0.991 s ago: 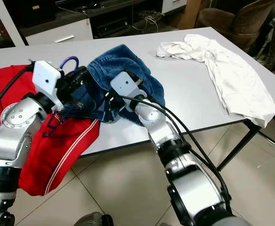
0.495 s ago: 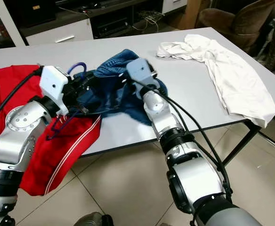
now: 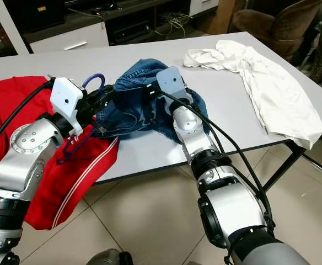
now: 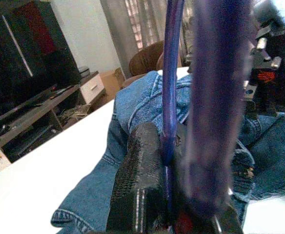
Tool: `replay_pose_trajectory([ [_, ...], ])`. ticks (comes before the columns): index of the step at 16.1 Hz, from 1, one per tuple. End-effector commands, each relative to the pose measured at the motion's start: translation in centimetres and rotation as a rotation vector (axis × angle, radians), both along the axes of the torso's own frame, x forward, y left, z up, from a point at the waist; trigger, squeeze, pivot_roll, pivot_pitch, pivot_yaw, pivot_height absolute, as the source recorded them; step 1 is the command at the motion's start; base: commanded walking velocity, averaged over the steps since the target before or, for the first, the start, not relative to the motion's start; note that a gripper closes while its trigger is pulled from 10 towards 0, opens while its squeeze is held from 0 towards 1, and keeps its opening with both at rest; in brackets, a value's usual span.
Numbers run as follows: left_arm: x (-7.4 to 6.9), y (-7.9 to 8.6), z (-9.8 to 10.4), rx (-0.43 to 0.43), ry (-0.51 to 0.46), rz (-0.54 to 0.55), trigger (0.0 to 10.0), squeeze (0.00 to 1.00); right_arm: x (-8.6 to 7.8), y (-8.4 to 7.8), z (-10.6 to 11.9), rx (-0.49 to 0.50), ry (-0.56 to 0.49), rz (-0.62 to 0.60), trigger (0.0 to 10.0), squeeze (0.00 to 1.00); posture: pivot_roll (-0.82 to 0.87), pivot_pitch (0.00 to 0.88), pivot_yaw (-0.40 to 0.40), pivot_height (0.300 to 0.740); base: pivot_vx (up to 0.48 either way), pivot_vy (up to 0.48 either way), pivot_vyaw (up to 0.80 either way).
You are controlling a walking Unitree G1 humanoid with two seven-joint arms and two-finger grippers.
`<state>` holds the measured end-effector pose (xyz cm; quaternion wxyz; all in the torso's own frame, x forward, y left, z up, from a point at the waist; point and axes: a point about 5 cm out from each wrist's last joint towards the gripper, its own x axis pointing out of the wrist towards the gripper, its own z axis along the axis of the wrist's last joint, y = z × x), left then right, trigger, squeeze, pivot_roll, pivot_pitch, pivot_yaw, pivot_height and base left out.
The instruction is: Hang hanger
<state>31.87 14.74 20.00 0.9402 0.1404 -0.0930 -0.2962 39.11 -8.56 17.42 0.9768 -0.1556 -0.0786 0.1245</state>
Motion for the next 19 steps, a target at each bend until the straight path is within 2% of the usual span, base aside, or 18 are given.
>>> replay_pose_trajectory([
  [1,0.2,2.3,-0.6,-0.038,0.025,0.127,10.0,0.0,0.0,-2.8,-0.7,0.049,0.03,-0.053,9.9,0.0,0.01,0.0,0.054,0.736,0.0,0.0,0.0],
  [2,0.2,2.5,-1.6,-0.102,0.076,0.19,10.0,0.0,-0.9,-2.5,-1.4,0.093,0.037,0.026,10.0,0.0,0.01,0.0,0.059,0.736,0.0,0.0,0.0],
  [3,0.1,2.5,-1.8,-0.111,0.085,0.201,10.0,0.0,-1.0,-2.6,-1.4,0.11,0.038,0.036,10.0,0.0,0.01,0.0,0.06,0.736,0.0,0.0,0.0],
  [4,0.0,2.3,-2.1,-0.109,0.09,0.236,10.0,0.0,-1.6,-3.6,-1.2,0.152,0.015,0.052,10.0,0.0,0.01,0.0,0.067,0.736,0.0,0.0,0.0],
  [6,-0.1,2.2,-2.0,-0.111,0.074,0.244,10.0,0.0,-1.9,-4.8,-1.1,0.165,0.008,0.038,10.0,0.0,0.0,0.0,0.071,0.736,0.0,0.0,0.0],
  [7,0.0,2.6,-1.2,-0.098,0.007,0.275,10.0,0.0,-2.4,-6.2,-1.0,0.156,-0.001,0.032,10.0,0.0,-0.01,0.0,0.078,0.736,0.0,0.0,0.8],
  [10,0.2,3.0,-0.2,-0.093,-0.058,0.347,10.0,0.0,-2.6,-7.5,-0.8,0.147,-0.001,0.01,10.0,0.0,-0.02,0.0,0.086,0.736,0.0,0.0,0.8],
  [17,0.4,2.1,-0.3,-0.119,-0.058,0.35,10.0,0.0,-2.1,-8.5,0.1,0.134,0.026,-0.045,10.0,0.0,-0.03,0.0,0.082,0.736,0.0,0.0,0.8],
  [19,0.5,1.9,-0.3,-0.126,-0.057,0.35,10.0,0.0,-2.1,-8.4,0.2,0.14,0.034,-0.04,10.0,0.0,-0.03,0.0,0.082,0.736,0.0,0.0,0.0],
])
